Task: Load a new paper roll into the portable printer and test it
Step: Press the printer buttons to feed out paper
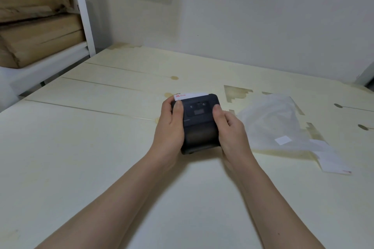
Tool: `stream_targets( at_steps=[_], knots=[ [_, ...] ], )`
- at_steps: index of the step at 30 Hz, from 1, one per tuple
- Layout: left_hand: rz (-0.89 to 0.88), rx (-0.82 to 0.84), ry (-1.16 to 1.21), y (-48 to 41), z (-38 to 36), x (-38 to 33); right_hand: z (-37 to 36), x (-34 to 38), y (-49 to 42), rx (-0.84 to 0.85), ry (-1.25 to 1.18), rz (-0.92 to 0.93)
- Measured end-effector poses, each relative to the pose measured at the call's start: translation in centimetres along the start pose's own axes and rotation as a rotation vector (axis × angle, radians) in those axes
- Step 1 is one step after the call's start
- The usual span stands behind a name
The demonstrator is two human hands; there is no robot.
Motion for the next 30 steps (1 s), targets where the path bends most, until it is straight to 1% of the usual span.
stream_targets(
  at_steps=[4,8,12,15,17,19,22,24,27,29,30],
  knots=[
    [0.035,-0.028,-0.027,-0.8,0.7,0.3,-0.7,-0.1,0.1,0.077,-0.095,-0.004],
    [0.07,0.098,0.065,-1.0,0.9,0.9,-0.4,0.3,0.2,0.092,-0.139,0.009],
    [0.01,0.173,0.071,-0.2,0.3,0.6,0.2,0.8,0.3,0.074,-0.124,0.06],
    [-0.053,0.118,0.065,-0.1,0.4,0.1,0.6,1.1,0.4,0.076,-0.072,0.142],
    [-0.062,0.072,0.079,-0.1,0.7,-0.2,0.5,1.3,0.5,0.095,-0.041,0.208],
    [-0.086,0.05,0.032,0.0,0.9,-0.4,0.2,1.5,0.7,0.055,0.009,0.287],
    [-0.162,0.028,-0.036,0.5,0.7,-0.9,0.3,1.8,0.8,-0.129,0.08,0.381],
    [-0.19,0.008,-0.032,0.8,0.6,-1.3,0.6,2.3,0.8,-0.209,0.094,0.441],
    [-0.192,-0.007,0.004,1.1,0.5,-1.4,0.8,2.6,0.8,-0.233,0.096,0.477],
    [-0.18,-0.014,0.009,1.2,0.5,-1.4,0.7,2.4,0.7,-0.201,0.097,0.426],
    [-0.179,-0.026,0.009,1.2,0.5,-1.3,0.6,2.1,0.5,-0.17,0.076,0.361]
  ],
)
Point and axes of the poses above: each hand's wrist, its own y-axis away from the middle knuckle, its own z-axis out of the back of the hand, x = y × z, the point moved 5 cm from there along -y, towards the middle knuckle, and after that the axes turned 1 degree about -z, right-handed, at the moved point
